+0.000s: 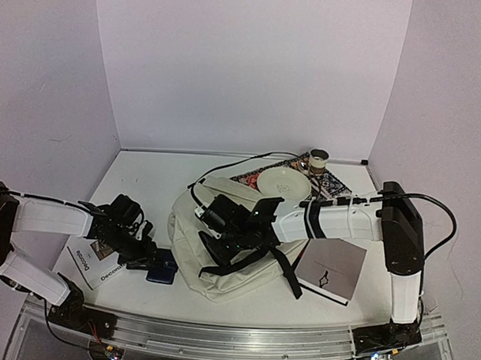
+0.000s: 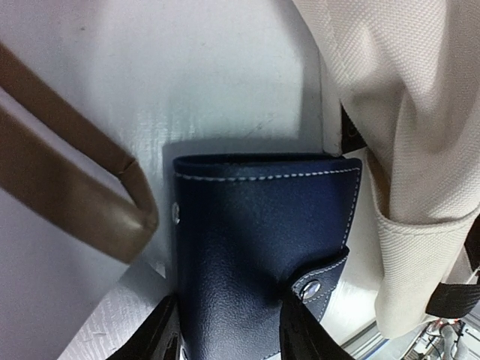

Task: Pack the student bag
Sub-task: Pick up the card case from the center of the board.

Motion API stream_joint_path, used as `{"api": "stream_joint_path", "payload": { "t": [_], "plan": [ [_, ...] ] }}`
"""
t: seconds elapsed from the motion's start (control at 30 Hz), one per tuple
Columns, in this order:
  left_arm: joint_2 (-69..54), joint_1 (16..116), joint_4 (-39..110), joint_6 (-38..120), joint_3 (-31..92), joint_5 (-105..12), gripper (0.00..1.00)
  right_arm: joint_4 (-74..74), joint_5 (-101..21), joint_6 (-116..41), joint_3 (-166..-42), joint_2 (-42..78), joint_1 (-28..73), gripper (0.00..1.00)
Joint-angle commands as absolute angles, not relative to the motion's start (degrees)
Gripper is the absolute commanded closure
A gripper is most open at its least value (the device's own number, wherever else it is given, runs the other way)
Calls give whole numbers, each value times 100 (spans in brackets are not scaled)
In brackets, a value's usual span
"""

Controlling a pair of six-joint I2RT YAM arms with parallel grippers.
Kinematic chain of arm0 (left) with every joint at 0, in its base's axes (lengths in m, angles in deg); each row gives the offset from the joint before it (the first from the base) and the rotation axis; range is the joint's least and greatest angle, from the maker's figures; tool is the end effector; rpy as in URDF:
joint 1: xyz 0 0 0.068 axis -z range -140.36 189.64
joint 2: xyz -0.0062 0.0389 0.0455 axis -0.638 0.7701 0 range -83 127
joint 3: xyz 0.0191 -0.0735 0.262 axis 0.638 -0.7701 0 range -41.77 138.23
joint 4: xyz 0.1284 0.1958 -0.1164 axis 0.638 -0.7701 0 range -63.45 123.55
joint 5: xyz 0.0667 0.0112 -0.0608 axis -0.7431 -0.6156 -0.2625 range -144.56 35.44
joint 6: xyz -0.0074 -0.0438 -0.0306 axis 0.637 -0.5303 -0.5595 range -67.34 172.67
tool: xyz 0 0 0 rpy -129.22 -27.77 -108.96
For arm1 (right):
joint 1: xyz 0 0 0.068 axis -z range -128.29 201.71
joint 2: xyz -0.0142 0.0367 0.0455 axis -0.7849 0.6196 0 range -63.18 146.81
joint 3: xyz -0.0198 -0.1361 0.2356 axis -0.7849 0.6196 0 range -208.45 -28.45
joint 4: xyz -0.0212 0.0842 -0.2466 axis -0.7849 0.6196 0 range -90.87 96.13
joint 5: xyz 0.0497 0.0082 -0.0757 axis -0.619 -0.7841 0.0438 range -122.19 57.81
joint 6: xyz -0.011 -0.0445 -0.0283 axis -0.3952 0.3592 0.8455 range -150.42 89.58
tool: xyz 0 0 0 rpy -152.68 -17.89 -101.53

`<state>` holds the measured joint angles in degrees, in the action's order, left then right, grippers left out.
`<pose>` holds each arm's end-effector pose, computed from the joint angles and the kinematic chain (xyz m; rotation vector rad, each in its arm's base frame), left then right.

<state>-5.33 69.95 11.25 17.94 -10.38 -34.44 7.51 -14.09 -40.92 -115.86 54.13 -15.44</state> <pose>0.1800 -0.1193 0.1357 -0.0146 2.9266 -0.7350 0.1919 0.4270 0.2111 -0.9037 2.0384 0.3997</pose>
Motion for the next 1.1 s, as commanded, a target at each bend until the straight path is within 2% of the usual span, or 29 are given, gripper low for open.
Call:
{"api": "stream_joint_path", "payload": {
  "t": [0.0,0.4,0.67,0.87,1.07],
  "plan": [
    [-493,6979,1346,1784,-1315,-3191,62,654,-1569,-4072,-11569,5114,-1563,100],
    [-901,6979,1538,1488,-1513,-3138,99,606,-1649,-4073,-11577,5134,-1562,100],
    [-1892,6979,1031,1208,-1334,-3234,100,607,-1636,-4105,-11577,5068,-1561,100],
    [-2792,6979,184,1097,-767,-3752,100,607,-1533,-4140,-11581,5052,-1561,100],
    [-3308,6981,13,949,-245,-3770,100,607,-1509,-4205,-11620,5080,-1561,100]
  ]
}}
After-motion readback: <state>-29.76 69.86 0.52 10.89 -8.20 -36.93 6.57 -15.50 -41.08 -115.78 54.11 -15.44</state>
